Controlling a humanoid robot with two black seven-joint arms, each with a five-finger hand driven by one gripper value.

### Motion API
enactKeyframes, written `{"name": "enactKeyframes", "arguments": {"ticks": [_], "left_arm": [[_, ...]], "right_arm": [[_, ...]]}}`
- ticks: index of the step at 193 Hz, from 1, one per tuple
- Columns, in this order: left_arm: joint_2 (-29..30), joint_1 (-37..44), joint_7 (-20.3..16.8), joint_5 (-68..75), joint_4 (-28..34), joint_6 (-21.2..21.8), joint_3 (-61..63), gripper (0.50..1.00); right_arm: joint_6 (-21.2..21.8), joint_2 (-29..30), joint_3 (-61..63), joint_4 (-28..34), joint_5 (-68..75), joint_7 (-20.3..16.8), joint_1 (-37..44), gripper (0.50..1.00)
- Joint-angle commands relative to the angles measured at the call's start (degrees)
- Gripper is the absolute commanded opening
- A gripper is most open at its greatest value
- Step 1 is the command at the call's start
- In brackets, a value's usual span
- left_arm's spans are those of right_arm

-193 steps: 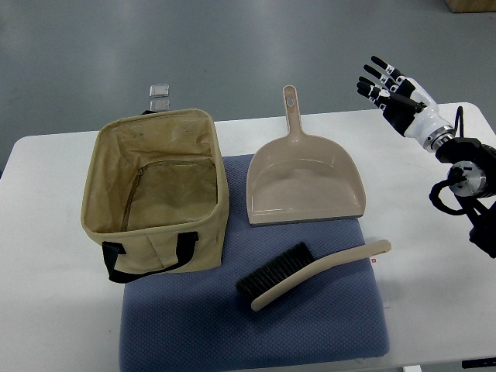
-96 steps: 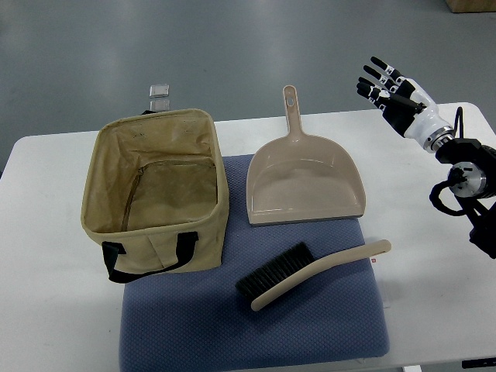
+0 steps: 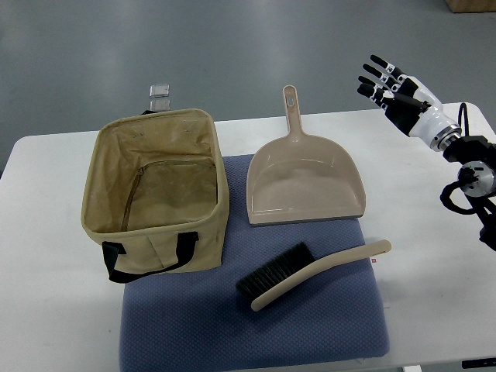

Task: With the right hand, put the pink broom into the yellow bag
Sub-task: 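Reach the right hand down toward the beige brush handle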

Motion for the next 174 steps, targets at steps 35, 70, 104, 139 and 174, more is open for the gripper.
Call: {"name": "enactKeyframes", "arguments": {"ticks": [35, 70, 104, 139, 174], "left_arm": [[0.0, 0.0, 0.0, 0.0, 0.0, 0.0, 0.0, 1.000], [0.0, 0.1, 0.0, 0.0, 0.0, 0.0, 0.0, 1.000], [0.0, 0.0, 0.0, 0.0, 0.0, 0.0, 0.0, 1.000], [0.0, 0.0, 0.0, 0.0, 0.0, 0.0, 0.0, 1.000], [0.0, 0.1, 0.0, 0.0, 0.0, 0.0, 0.0, 1.000]], "right_arm": [[2.8, -3.0, -3.2, 0.3, -0.7, 0.3, 0.5, 0.928], [6.4, -10.9, -17.3, 5.8, -0.8, 6.6, 4.2, 0.926], [3.3, -18.2, -34.4, 15.2, -5.2, 13.2, 8.5, 0.926], [-4.3, -23.8, -42.7, 26.7, -19.9, 17.9, 10.5, 0.924], [-15.0, -26.8, -48.5, 35.9, -35.1, 18.5, 11.0, 0.921]]}}
